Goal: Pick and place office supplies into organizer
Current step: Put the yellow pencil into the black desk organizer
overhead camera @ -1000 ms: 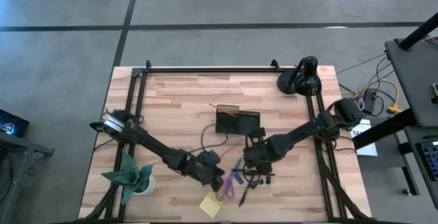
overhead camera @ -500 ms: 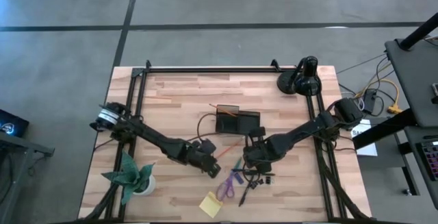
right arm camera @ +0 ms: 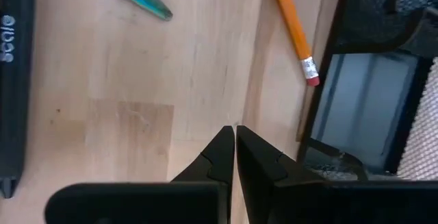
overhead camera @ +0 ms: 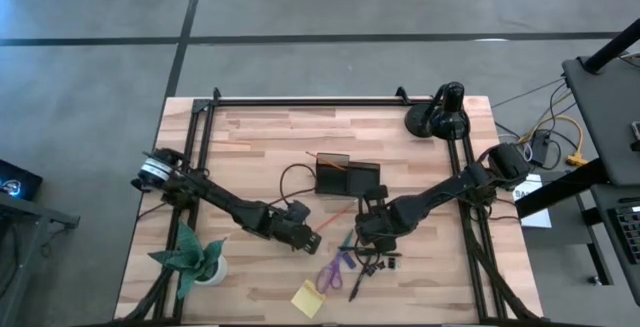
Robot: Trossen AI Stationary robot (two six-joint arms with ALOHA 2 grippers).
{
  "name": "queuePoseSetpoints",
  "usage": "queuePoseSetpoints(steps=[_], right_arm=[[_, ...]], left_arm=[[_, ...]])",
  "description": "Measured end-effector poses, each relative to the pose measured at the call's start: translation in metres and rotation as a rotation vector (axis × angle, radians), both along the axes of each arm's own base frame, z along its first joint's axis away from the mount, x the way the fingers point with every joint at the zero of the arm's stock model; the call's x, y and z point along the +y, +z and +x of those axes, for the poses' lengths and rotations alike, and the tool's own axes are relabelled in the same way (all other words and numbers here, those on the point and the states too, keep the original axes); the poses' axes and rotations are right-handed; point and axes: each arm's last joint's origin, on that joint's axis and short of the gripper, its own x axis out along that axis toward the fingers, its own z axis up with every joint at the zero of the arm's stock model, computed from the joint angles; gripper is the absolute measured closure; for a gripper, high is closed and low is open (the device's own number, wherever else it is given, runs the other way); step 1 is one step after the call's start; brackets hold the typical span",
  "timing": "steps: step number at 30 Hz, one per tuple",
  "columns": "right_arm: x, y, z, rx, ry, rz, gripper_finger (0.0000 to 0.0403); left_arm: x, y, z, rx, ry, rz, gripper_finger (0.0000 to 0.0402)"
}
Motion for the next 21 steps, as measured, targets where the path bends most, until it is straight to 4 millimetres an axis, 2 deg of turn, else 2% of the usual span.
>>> queuePoseSetpoints(steps=[14,21], right_arm=[[0.0002,-0.0001,0.0013,-0.017,-0.002,-0.005,0.0394],[0.0002,-0.0001,0.0015,-0.019,-0.002,-0.004,0.0394]], left_arm=[[0.0082,-0.0032,0.0007,0.0,0.04,0.039,0.0378],[0.0061,-0.0041,-0.0008,0.003,0.027,0.044,0.0378]])
